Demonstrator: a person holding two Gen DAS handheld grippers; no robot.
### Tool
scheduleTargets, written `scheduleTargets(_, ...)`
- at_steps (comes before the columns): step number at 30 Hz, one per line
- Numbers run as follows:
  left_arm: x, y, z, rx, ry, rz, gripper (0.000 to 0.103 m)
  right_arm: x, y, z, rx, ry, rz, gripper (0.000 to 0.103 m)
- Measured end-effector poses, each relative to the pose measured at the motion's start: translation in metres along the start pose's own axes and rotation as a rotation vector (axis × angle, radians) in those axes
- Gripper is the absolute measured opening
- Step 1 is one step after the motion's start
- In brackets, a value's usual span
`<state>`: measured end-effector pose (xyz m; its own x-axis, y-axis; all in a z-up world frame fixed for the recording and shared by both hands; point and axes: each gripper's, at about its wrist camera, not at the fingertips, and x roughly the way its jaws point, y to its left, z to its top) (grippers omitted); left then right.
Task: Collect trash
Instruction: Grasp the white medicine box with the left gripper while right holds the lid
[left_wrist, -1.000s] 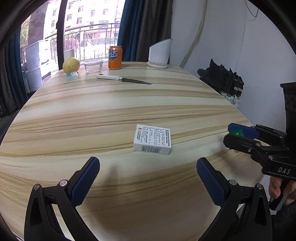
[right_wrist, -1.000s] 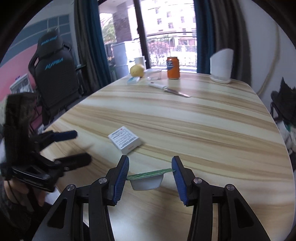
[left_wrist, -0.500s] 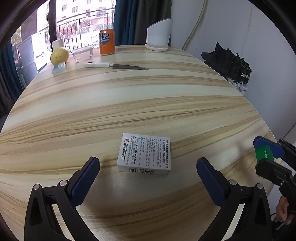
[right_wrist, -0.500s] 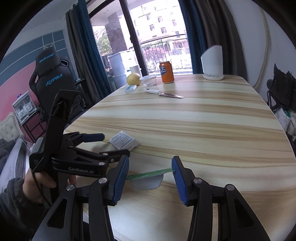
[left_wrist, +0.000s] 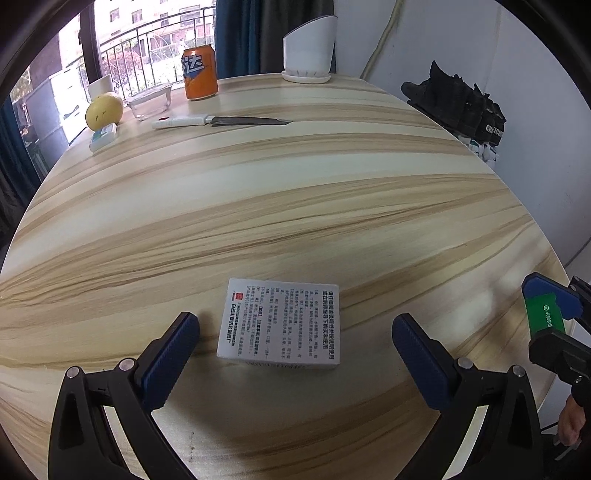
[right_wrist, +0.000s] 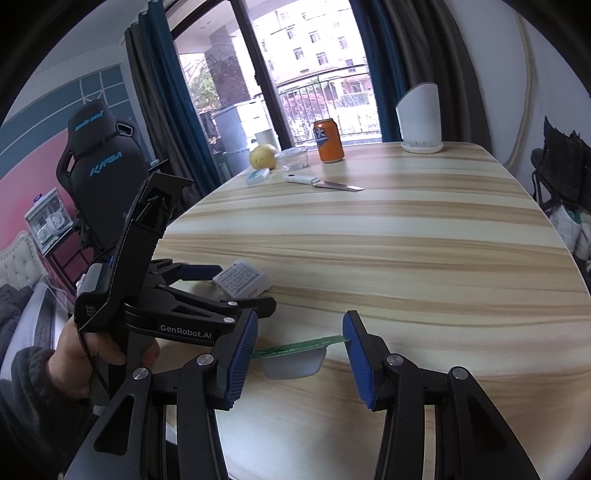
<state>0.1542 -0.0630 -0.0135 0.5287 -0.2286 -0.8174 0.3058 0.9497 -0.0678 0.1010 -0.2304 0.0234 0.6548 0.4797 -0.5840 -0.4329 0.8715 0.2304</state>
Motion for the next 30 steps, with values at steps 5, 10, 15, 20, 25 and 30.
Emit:
scheduleTargets(5,-0.003,-0.003,0.001,0.03,-0.021,0.026,0.073,-0.002,-0.001,-0.003,0.01,0.002,0.001,0.046)
scheduleTargets(10,-0.008,-0.002,0.002,0.035,-0.059,0.021,0.05,-0.002,-0.001,-0.004,0.012,0.004,0.002,0.046)
scheduleTargets(15,-0.021,-0.001,-0.002,0.034,-0.102,0.004,0.05,-0.001,-0.002,-0.005,0.014,0.006,0.0,0.046)
scheduleTargets(20,-0.053,0.001,-0.014,0.03,-0.188,0.004,0.05,-0.004,0.004,-0.006,0.004,0.002,-0.008,0.046)
scheduleTargets(25,-0.083,0.001,-0.035,0.04,-0.258,0.026,0.05,-0.012,0.022,-0.005,-0.031,-0.008,-0.026,0.046)
scheduleTargets(30,-0.111,-0.004,-0.052,0.047,-0.325,0.029,0.05,-0.026,0.049,-0.015,-0.061,-0.019,-0.037,0.046)
